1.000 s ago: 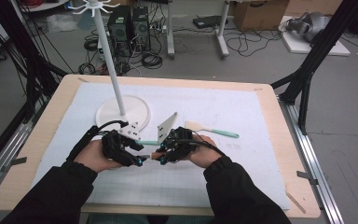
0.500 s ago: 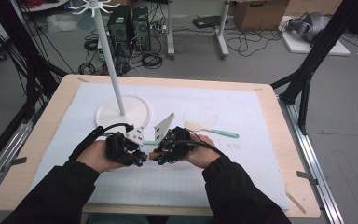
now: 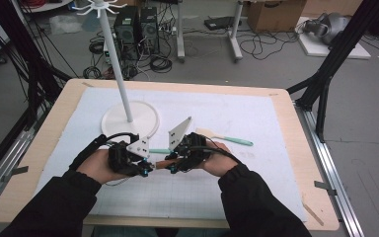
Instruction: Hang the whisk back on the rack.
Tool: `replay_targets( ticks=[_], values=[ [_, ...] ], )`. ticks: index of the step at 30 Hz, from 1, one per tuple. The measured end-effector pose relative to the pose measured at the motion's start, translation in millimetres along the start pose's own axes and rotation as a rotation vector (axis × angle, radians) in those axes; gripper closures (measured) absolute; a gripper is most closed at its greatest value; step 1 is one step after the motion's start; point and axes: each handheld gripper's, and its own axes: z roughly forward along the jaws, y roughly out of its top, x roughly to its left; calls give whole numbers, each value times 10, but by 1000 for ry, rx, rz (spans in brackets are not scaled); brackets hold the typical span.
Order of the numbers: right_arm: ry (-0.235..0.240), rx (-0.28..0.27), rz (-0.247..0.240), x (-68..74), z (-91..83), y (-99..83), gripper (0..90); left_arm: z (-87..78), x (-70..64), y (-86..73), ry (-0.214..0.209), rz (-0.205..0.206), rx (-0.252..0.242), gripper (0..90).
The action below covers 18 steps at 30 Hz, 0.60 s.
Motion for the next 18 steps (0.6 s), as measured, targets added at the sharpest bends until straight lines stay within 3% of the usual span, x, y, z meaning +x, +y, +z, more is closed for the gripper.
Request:
replay_targets(
  ticks=[9,14,18],
  values=[
    [25,15,10,-19,24,-38,677,-38,-11,-22,-1,10,-7,809],
    [40,22,-7,1,10,-20,704,-28,-6,-19,-13,4,-2,803],
    [24,38,-27,41,1,2,707,-11,4,-18,-28,-5,3,796]
  ],
)
